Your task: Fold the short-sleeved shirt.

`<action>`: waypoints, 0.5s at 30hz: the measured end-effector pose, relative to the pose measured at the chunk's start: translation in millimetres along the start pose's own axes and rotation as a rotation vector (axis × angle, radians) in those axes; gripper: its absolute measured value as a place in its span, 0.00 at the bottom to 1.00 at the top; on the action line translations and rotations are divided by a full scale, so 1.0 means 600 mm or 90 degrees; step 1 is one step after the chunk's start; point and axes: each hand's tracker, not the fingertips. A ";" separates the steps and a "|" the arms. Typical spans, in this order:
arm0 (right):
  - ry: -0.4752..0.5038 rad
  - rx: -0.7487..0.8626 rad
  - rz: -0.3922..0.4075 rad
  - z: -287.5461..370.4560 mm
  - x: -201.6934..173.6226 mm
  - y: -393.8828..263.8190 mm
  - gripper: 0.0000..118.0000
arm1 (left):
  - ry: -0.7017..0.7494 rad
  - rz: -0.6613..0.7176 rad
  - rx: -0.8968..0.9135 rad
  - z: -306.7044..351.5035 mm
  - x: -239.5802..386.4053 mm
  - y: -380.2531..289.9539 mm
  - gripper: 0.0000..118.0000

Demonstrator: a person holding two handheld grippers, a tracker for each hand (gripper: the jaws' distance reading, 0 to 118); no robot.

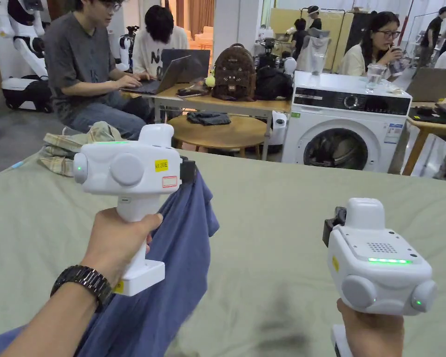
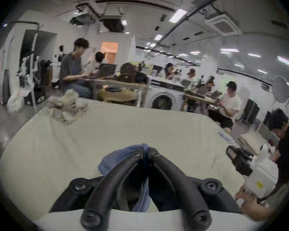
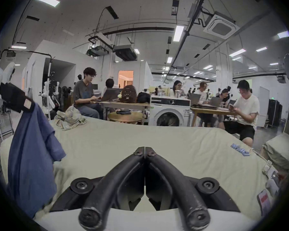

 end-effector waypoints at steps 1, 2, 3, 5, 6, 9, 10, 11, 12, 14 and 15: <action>-0.013 0.000 0.000 0.006 0.017 0.001 0.00 | -0.023 -0.008 -0.005 -0.017 0.029 0.007 0.00; -0.024 0.002 0.000 0.010 0.035 0.000 0.00 | -0.049 -0.008 -0.006 -0.032 0.057 0.012 0.00; -0.034 0.001 0.001 0.014 0.050 -0.001 0.00 | -0.073 -0.014 -0.007 -0.046 0.083 0.016 0.00; -0.062 0.001 0.010 0.022 0.083 -0.005 0.00 | -0.113 -0.033 -0.021 -0.078 0.141 0.021 0.00; -0.075 -0.003 0.011 0.026 0.100 -0.007 0.00 | -0.132 -0.041 -0.029 -0.094 0.171 0.019 0.00; -0.107 -0.005 0.003 0.042 0.147 -0.013 0.00 | -0.191 -0.060 -0.057 -0.139 0.253 0.000 0.00; -0.120 -0.007 0.003 0.047 0.163 -0.016 0.00 | -0.210 -0.067 -0.078 -0.154 0.280 -0.013 0.00; -0.129 -0.009 0.001 0.052 0.176 -0.019 0.00 | -0.227 -0.072 -0.093 -0.170 0.287 -0.025 0.00; -0.139 -0.010 -0.004 0.057 0.189 -0.023 0.00 | -0.234 -0.082 -0.107 -0.184 0.306 -0.045 0.00; -0.156 -0.019 -0.009 0.066 0.212 -0.031 0.00 | -0.245 -0.096 -0.143 -0.206 0.335 -0.088 0.00; -0.163 -0.022 -0.011 0.070 0.222 -0.036 0.00 | -0.248 -0.100 -0.167 -0.226 0.338 -0.112 0.00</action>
